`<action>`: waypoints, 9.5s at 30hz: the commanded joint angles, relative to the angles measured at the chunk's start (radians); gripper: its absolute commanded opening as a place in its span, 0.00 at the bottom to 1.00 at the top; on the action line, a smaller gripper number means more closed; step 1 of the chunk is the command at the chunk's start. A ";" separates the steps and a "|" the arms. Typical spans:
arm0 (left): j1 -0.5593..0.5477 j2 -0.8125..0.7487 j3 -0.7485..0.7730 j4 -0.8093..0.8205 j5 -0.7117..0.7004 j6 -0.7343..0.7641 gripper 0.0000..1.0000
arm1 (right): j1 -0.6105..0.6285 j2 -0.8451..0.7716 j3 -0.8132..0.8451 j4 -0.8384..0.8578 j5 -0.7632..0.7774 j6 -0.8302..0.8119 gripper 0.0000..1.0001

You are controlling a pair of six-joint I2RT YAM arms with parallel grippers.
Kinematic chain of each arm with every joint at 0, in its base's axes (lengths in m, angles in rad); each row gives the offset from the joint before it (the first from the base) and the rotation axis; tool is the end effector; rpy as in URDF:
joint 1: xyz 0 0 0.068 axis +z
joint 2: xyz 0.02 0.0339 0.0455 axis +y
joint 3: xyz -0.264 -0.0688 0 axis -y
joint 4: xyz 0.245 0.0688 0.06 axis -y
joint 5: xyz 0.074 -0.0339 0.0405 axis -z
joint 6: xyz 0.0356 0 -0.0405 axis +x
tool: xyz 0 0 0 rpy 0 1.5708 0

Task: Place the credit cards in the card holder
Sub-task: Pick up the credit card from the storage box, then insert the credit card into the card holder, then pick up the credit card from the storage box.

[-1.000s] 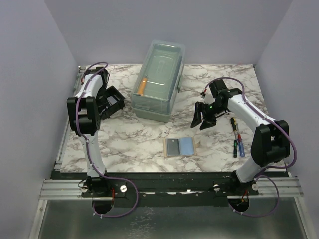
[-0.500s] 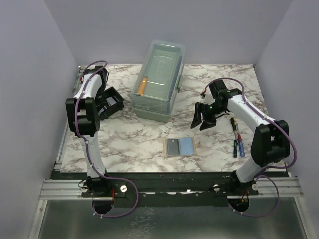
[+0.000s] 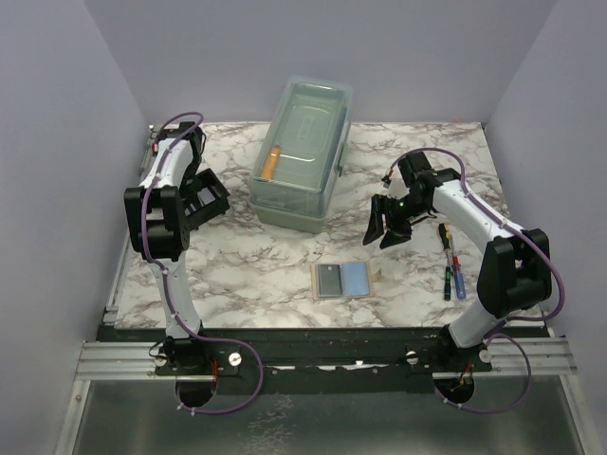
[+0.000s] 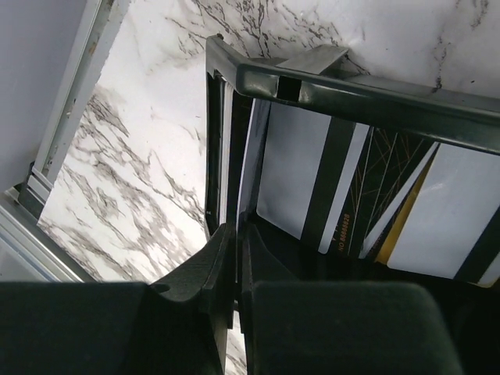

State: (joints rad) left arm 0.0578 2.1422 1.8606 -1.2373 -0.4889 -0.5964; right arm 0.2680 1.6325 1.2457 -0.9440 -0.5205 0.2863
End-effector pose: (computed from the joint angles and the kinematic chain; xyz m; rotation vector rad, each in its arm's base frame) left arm 0.4186 0.0410 0.2198 -0.9451 2.7273 0.6741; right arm 0.2950 0.0994 0.2383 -0.0674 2.9378 0.8492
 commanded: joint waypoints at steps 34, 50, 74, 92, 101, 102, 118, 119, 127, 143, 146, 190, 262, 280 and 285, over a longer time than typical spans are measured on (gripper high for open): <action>-0.306 -1.340 -1.396 1.612 1.145 -0.515 0.00 | 0.223 -0.308 -0.561 1.179 -0.338 0.628 0.78; -0.556 -1.351 -1.652 1.921 0.892 -0.600 0.00 | 0.373 -0.173 -0.707 1.902 -0.150 1.060 0.52; -0.616 -0.972 -1.318 1.303 0.952 -0.379 0.38 | 0.238 -0.425 -0.718 0.578 0.039 0.349 0.00; -0.786 -0.538 -1.196 1.458 0.939 -0.314 0.28 | 0.232 -0.442 -0.723 0.572 -0.008 0.397 0.00; -0.779 -0.502 -1.216 1.408 0.877 -0.300 0.28 | 0.232 -0.427 -0.706 0.605 -0.042 0.380 0.00; -0.777 -0.500 -1.216 1.406 0.876 -0.299 0.28 | 0.232 -0.421 -0.700 0.604 -0.041 0.378 0.00; -0.751 -0.513 -1.231 1.356 0.861 -0.276 0.27 | 0.232 -0.376 -0.656 0.617 -0.061 0.369 0.00; -0.751 -0.513 -1.232 1.357 0.862 -0.275 0.27 | 0.232 -0.369 -0.660 0.626 -0.066 0.370 0.00; -0.751 -0.518 -1.244 1.356 0.862 -0.272 0.27 | 0.232 -0.314 -0.667 0.658 -0.073 0.353 0.00; -0.746 -0.534 -1.249 1.351 0.866 -0.266 0.27 | 0.220 -0.167 -0.591 0.637 0.000 0.294 0.00; -0.746 -0.530 -1.248 1.352 0.868 -0.266 0.27 | 0.217 -0.135 -0.566 0.636 0.014 0.273 0.00; -0.768 -0.618 -1.311 1.380 0.708 -0.351 0.12 | 0.264 -0.097 -0.655 0.894 -0.012 0.479 0.16; 0.174 -0.383 -0.361 0.381 0.156 0.259 0.86 | -0.023 -0.186 0.078 0.065 0.154 0.003 0.74; 0.172 -0.184 -0.245 0.356 0.181 0.256 0.77 | -0.024 -0.111 0.130 0.065 0.123 -0.012 0.73; 0.172 -0.157 -0.237 0.334 0.193 0.228 0.76 | -0.025 -0.105 0.133 0.067 0.111 -0.015 0.73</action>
State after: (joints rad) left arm 0.2272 1.9568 1.6009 -0.8692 -0.3241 -0.3515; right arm 0.2474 1.5131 1.3491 -0.8650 -0.3733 0.2920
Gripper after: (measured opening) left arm 0.767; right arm 0.736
